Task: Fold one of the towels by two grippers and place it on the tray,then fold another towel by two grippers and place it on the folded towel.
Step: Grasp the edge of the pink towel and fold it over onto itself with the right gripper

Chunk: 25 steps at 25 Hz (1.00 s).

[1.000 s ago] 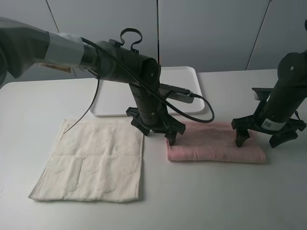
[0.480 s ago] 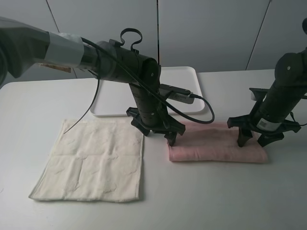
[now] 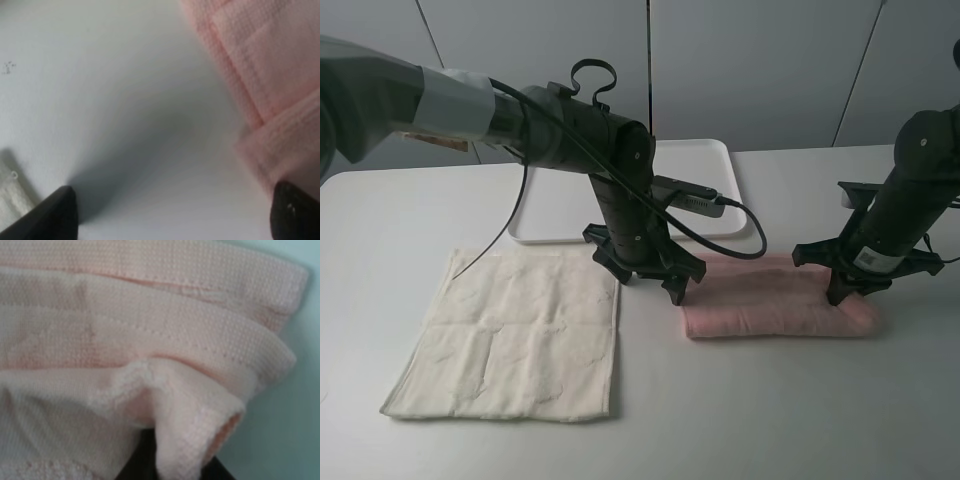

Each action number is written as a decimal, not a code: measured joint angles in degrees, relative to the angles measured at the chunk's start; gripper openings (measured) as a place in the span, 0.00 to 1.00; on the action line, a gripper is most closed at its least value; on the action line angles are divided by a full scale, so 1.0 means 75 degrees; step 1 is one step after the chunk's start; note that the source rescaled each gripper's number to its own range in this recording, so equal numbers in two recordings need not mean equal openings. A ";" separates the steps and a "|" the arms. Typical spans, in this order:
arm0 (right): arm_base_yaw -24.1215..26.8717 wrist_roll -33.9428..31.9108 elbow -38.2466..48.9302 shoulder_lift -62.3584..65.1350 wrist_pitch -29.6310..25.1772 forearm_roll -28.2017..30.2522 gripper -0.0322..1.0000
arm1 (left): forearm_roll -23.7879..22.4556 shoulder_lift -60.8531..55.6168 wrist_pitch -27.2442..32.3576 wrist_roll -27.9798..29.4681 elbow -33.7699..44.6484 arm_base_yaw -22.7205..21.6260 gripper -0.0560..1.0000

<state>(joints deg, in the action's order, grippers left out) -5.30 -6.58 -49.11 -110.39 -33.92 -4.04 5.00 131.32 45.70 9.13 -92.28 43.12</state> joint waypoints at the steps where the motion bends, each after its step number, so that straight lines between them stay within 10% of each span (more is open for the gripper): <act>1: 0.0000 0.0034 0.0000 0.0000 0.0000 0.0000 0.08 | 0.0000 0.0000 0.0000 -0.0012 0.0000 0.0000 0.99; 25: 0.0014 0.0370 0.0013 0.0000 -0.0048 -0.0232 0.08 | 0.0013 0.0120 -0.0513 -0.0422 -0.0068 0.0000 0.99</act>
<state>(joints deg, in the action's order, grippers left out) -5.20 -3.81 -49.01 -110.39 -34.28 -5.79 5.10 132.22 41.85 5.96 -92.79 43.12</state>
